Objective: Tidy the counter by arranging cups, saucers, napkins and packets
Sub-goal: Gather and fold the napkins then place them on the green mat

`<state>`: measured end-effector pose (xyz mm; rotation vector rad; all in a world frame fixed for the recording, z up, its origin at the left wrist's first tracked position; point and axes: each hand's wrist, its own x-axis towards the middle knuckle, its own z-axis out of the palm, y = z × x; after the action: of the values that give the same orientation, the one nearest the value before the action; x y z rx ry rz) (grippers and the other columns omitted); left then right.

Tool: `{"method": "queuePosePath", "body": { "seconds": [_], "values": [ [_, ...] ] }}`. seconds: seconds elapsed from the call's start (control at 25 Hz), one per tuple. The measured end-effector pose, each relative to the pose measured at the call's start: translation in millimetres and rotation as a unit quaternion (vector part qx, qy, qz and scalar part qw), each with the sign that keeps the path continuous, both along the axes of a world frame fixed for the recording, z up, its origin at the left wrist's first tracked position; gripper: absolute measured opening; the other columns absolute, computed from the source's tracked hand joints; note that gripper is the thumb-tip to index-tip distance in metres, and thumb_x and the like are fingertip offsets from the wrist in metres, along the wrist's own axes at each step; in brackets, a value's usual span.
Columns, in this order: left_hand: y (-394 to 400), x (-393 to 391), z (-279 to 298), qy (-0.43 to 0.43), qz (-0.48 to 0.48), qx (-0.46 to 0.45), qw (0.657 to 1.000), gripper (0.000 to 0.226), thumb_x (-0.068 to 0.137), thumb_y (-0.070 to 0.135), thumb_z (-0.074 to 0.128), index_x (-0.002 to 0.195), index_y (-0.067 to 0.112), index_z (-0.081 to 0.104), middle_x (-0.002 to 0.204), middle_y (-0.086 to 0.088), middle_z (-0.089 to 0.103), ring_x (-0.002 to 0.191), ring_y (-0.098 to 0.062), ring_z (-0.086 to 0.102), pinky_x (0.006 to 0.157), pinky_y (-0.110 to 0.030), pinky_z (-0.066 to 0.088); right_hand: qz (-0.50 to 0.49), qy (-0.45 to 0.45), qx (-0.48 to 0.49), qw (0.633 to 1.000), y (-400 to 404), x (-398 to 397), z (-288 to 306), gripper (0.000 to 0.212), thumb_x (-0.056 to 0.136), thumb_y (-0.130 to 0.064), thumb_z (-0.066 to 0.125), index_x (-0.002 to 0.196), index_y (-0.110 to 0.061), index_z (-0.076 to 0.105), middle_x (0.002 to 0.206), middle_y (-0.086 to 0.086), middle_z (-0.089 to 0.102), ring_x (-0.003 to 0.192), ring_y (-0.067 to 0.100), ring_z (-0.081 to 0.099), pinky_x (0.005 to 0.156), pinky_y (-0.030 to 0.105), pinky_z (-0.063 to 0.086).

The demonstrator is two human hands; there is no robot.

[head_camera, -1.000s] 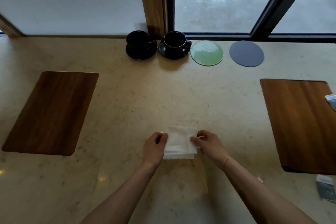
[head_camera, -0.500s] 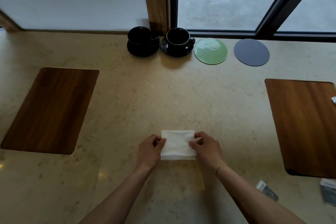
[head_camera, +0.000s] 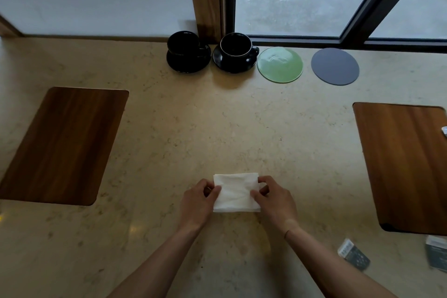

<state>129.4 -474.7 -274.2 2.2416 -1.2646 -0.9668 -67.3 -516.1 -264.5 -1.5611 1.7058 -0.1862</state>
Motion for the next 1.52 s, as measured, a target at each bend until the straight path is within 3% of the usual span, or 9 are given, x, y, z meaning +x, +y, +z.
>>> {"method": "queuePosePath", "body": {
  "seconds": [0.68,0.92,1.04,1.36,1.52],
  "values": [
    [2.5,-0.5,0.2,0.009,-0.010,-0.016,1.000,0.021,0.094,0.039,0.057,0.098,0.022,0.067,0.092,0.009,0.068,0.079,-0.004,0.062,0.066,-0.015,0.044,-0.006,-0.013,0.005,1.000,5.1,-5.3,-2.6,0.038,0.088,-0.041,0.062,0.124,-0.034,0.047,0.092,-0.010,0.065,0.079,0.010,0.065,0.068,0.028,0.058],
    [1.8,-0.2,-0.9,-0.007,-0.019,-0.009,1.000,0.018,0.093,0.043,0.057,0.093,0.028,0.066,0.085,0.015,0.064,0.075,0.001,0.059,0.068,-0.020,0.049,0.000,-0.006,0.008,1.000,3.9,-4.3,-1.7,0.038,0.089,-0.040,0.061,0.123,-0.035,0.046,0.087,-0.012,0.062,0.074,0.008,0.063,0.059,0.020,0.051],
    [1.4,0.8,-1.7,-0.008,-0.021,-0.007,1.000,0.016,0.092,0.044,0.057,0.090,0.030,0.064,0.083,0.017,0.063,0.075,0.001,0.059,0.070,-0.024,0.053,-0.002,-0.001,0.007,1.000,4.7,-3.2,-1.6,0.038,0.089,-0.041,0.061,0.123,-0.035,0.045,0.088,-0.012,0.061,0.074,0.009,0.063,0.059,0.020,0.051],
    [1.1,-0.4,-1.7,-0.007,-0.022,-0.014,1.000,0.018,0.092,0.042,0.059,0.093,0.026,0.066,0.085,0.013,0.066,0.074,0.001,0.060,0.063,-0.016,0.043,-0.001,0.014,0.009,1.000,4.7,-3.6,-3.7,0.038,0.089,-0.041,0.059,0.124,-0.035,0.044,0.087,-0.010,0.062,0.072,0.008,0.063,0.059,0.022,0.052],
    [1.1,-0.3,-3.7,-0.008,-0.017,-0.013,1.000,0.017,0.091,0.043,0.059,0.092,0.028,0.065,0.084,0.015,0.065,0.074,0.001,0.060,0.066,-0.020,0.049,-0.004,0.015,0.010,1.000,4.8,-3.1,-2.0,0.039,0.090,-0.041,0.059,0.125,-0.035,0.043,0.088,-0.009,0.064,0.072,0.009,0.063,0.060,0.023,0.052]
  ]
}}
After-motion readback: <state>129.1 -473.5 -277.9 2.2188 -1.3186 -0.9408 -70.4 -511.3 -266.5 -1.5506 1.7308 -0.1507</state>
